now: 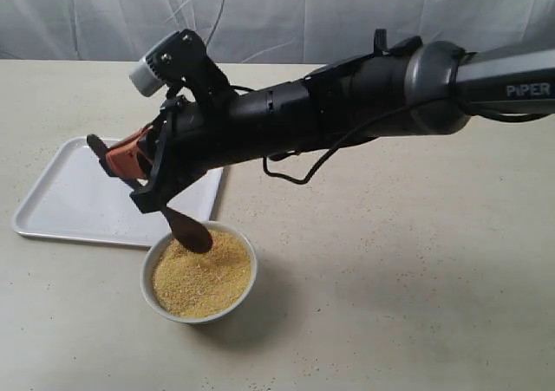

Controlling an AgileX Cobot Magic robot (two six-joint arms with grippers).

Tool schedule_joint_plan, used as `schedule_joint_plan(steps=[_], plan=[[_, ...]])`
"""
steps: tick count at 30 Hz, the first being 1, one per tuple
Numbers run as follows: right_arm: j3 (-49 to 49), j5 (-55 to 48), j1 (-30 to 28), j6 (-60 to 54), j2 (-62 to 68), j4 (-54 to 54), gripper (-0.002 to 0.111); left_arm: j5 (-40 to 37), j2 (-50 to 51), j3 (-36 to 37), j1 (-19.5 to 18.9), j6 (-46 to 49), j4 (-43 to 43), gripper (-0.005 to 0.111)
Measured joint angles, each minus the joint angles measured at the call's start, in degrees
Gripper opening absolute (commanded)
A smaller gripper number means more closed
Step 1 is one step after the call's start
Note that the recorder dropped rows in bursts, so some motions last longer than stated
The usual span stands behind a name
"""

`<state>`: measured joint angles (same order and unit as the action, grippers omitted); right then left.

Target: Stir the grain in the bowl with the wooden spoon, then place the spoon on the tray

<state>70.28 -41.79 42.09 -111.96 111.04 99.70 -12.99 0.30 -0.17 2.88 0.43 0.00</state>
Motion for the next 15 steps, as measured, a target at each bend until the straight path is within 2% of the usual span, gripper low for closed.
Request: schedule_joint_plan(steps=[7,15], plan=[[0.0,6.4,0.0,0.0,1.4,0.0,-0.001,0.0,0.0,0.0,0.0,0.0,0.0,0.0],[0.0,-3.6,-0.1,1.8,5.7,0.0,-0.001,0.0,0.0,0.0,0.0,0.0,0.0,0.0]])
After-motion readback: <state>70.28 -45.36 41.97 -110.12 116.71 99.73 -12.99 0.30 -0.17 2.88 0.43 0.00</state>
